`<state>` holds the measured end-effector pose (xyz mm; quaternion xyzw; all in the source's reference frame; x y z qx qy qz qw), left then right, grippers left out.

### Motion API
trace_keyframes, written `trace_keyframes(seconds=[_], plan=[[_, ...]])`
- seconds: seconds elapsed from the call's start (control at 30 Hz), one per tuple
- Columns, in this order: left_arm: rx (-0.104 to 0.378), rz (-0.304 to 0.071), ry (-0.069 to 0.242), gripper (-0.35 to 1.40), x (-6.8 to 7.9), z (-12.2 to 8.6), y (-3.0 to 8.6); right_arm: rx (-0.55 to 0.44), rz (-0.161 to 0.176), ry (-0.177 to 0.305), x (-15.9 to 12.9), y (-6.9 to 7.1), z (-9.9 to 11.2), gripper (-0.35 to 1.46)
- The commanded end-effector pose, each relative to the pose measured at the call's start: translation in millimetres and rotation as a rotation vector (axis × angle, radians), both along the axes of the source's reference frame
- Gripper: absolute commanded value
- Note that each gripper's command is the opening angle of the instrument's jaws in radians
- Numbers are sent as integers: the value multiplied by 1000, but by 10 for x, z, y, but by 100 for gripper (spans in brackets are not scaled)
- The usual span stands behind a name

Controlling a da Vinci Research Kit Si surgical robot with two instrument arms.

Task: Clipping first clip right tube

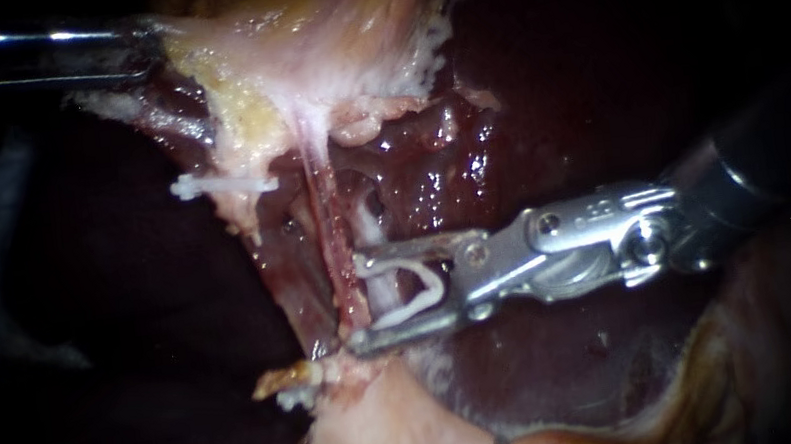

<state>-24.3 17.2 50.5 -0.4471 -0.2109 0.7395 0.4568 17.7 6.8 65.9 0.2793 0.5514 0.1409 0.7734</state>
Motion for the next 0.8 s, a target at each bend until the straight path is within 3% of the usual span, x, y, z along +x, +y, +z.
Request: trace_keyframes(seconds=[0.03,0.33,0.53,0.8], plan=[[0,0,0,-35,0,0,0,2,-5,2,4,-1,2,49],[0,0,0,-35,0,0,0,63,-25,45,27,-13,13,49],[0,0,0,-35,0,0,0,89,-46,63,28,-19,11,48],[0,0,0,-35,0,0,0,106,-46,100,30,-27,2,48]])
